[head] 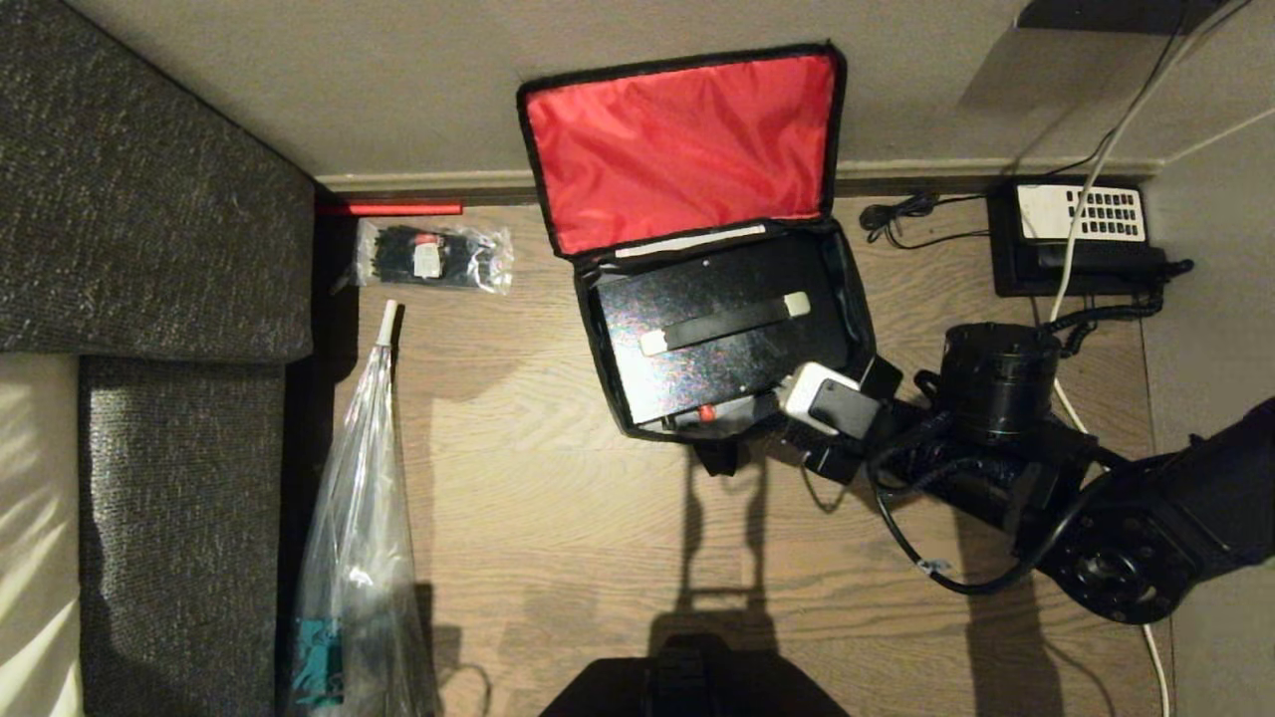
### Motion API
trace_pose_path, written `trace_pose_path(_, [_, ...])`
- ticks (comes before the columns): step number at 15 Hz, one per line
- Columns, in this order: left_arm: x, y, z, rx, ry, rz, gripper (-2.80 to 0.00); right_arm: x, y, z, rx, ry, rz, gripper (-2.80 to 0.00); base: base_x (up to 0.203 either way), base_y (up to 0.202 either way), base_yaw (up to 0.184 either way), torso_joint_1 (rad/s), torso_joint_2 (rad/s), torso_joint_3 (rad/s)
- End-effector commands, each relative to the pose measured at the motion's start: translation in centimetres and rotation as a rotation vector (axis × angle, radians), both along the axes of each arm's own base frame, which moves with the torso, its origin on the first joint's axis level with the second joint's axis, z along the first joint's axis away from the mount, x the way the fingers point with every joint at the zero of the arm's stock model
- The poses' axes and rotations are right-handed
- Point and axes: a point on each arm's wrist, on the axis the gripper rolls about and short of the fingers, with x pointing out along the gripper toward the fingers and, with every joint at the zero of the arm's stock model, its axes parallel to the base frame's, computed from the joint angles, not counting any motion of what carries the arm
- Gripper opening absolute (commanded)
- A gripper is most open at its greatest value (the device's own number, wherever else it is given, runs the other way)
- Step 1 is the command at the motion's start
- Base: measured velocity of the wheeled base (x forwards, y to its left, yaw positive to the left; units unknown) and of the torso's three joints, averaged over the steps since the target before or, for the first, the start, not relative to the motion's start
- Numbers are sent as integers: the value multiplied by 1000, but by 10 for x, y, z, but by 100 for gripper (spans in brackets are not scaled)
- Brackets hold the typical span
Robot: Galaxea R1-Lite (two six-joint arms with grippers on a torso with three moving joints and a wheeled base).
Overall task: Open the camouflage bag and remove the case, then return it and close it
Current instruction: Grip the handle
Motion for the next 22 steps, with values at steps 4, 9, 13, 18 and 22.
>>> trace_pose_path(4, [0, 0, -1, 1, 2, 0, -280, 5, -8, -7, -15, 13, -32, 0, 0, 0, 0, 0, 0, 0])
trace_pose_path(9, [0, 0, -1, 1, 1, 0, -280, 10, 1, -16, 4, -135, -47, 0, 0, 0, 0, 0, 0, 0])
trace_pose_path(13, [0, 0, -1, 0, 0, 0, -280, 23, -3, -21, -123, -289, -77, 0, 0, 0, 0, 0, 0, 0])
trace_pose_path(18, [0, 0, -1, -1, 1, 0, -280, 40, -1, -12, -228, -472, -114, 0, 0, 0, 0, 0, 0, 0])
trace_pose_path(22, [0, 0, -1, 1, 1, 0, -280, 35, 12, -11, -244, -477, -166, 0, 0, 0, 0, 0, 0, 0])
